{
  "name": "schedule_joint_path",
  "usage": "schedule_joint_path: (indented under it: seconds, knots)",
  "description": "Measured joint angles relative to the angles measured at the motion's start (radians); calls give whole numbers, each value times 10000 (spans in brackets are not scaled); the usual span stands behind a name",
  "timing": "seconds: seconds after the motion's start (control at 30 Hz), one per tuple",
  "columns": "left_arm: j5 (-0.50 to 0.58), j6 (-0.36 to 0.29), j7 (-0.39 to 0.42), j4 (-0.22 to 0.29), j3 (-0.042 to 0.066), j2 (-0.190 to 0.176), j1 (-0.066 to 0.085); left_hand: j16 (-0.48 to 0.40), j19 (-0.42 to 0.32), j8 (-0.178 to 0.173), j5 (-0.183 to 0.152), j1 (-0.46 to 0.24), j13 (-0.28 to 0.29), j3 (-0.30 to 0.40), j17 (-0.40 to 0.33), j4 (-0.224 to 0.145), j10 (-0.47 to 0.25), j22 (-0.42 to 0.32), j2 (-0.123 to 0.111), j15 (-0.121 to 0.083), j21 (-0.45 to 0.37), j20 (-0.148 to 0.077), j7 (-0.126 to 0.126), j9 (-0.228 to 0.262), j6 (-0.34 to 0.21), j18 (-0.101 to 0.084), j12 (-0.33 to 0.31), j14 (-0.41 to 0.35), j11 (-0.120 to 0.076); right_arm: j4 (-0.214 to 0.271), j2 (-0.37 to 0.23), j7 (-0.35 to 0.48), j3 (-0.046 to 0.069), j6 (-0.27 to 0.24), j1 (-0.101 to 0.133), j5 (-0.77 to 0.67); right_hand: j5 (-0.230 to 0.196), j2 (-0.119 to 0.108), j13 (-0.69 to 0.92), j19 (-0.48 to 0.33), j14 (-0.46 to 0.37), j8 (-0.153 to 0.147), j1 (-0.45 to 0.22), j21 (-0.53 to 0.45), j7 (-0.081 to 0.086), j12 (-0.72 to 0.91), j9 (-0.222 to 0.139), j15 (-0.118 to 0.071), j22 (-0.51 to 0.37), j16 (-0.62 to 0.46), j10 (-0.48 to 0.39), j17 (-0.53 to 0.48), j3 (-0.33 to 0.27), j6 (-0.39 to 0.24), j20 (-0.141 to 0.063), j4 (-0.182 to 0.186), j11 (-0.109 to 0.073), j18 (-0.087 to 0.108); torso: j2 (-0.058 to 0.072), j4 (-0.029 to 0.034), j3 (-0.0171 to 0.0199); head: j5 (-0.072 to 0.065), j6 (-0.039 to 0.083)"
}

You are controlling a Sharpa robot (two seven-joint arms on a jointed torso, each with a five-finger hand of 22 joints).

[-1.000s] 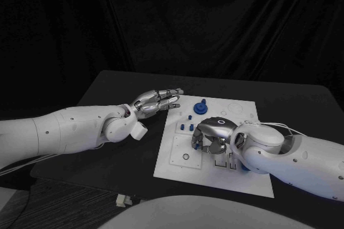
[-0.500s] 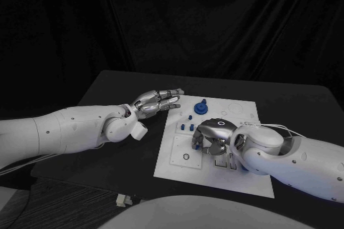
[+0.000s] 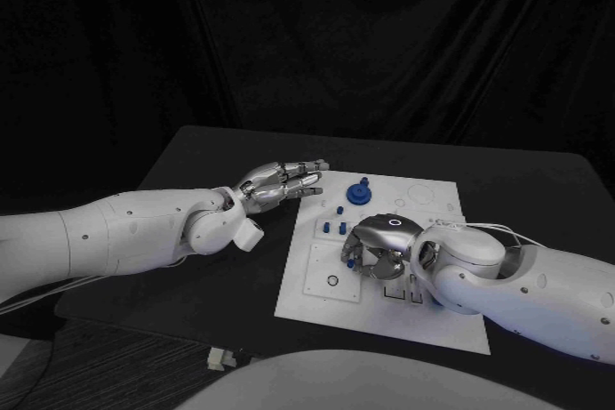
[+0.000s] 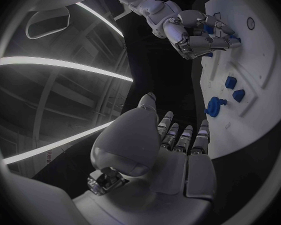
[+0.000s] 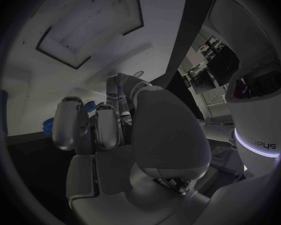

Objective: Assemble the parts on the task board

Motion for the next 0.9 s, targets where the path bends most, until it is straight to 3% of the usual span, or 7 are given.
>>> schedule_joint_path:
  seconds: [0.1, 0.33, 0.47, 0.57, 0.73, 0.8, 0.9]
  knots:
    - [0, 14, -9, -4, 0, 0, -1, 0, 0, 0, 0, 0, 0, 0, 0, 0, 0, 0, 0, 0, 0, 0, 0, 0, 0, 0, 0, 0, 0, -9, 0, -6, -5, 29, -11, 0, -128, -21, 3, -31, 0, -231, -40, -81, -74, -78, -135, 0, 0, -76, 0, -99, -28, -429, -32, 28, 0, 1, 0, 0, -1, 1, 0]
    - [0, 34, -22, -17, 1, 13, -7, 0, 0, 0, 0, 0, 0, 0, -1, 0, 0, -8, 0, 0, 0, 0, 0, 0, 0, 1, 0, 0, 0, -16, 0, -17, -5, 83, -17, -1, -168, -63, 3, -32, 0, -324, -81, -118, -197, -125, -228, 0, -1, -116, -35, -152, -85, -645, -32, 85, -36, 1, 0, 0, -1, 5, 0]
    - [0, 47, -26, -24, 3, 19, -13, 0, 0, 0, 0, 0, 0, 0, -1, 0, 0, -8, 0, 2, 0, 0, 0, 0, 0, -1, 0, 2, 0, -14, -21, -23, -5, 81, -20, -2, -258, -113, 2, -67, 0, -470, -211, -167, -400, -190, -394, 0, -2, -116, -12, -198, -297, -1082, -67, 212, -59, 0, 0, 1, -1, 5, 0]
    - [0, 55, -29, -25, 3, 20, -17, 0, 0, 0, 0, 0, 0, 0, -1, 0, 0, -8, 0, 37, 0, 0, 0, 0, 0, 0, 0, 37, 0, 35, -112, -25, -4, 30, -20, -5, -507, -113, 2, -67, 0, -470, -210, -212, -717, -245, -634, 0, -2, -157, 2, -226, -649, -1658, -67, 398, -73, 0, 1, 1, -1, 5, 0]
    - [0, 59, -31, -25, 0, 8, -24, 0, 0, 0, 0, 0, 0, 0, -2, 0, 0, -8, 0, 37, 0, 0, 0, 0, 0, 0, 0, 37, 0, 266, -446, -14, -13, -285, 39, -61, -1248, -109, -21, -67, 0, -470, -256, -213, -1036, -354, -1045, 0, -3, -157, 39, -222, -1918, -2354, -67, 1140, -109, 0, 1, 1, -1, -6, 0]
    - [0, 59, -31, -23, 0, -1, -24, 0, 0, 0, 0, 0, 0, 0, -2, 0, 0, -8, 0, 37, 0, 0, 0, 0, 0, 0, 0, 37, 0, 406, -613, -2, -23, -491, 178, -89, -1449, -130, -24, -67, 0, -470, -280, -213, -1070, -383, -1213, 0, -3, -157, 61, -197, -2692, -2636, -67, 1772, -86, 0, 0, 1, -1, -14, 0]
    - [0, 59, -31, -12, 0, -23, -26, 0, 0, 0, 0, 0, 0, 0, -2, 0, 0, -8, 0, 37, 0, 0, 0, 0, 0, -1, 0, 37, 0, 681, -964, 14, -4, -938, 545, -122, -1484, -185, -1, -67, 0, -465, -783, -204, -1094, -383, -1313, 0, -3, -156, 74, -129, -3369, -2690, -67, 2093, -73, 0, -3, 1, -2, -40, 0]
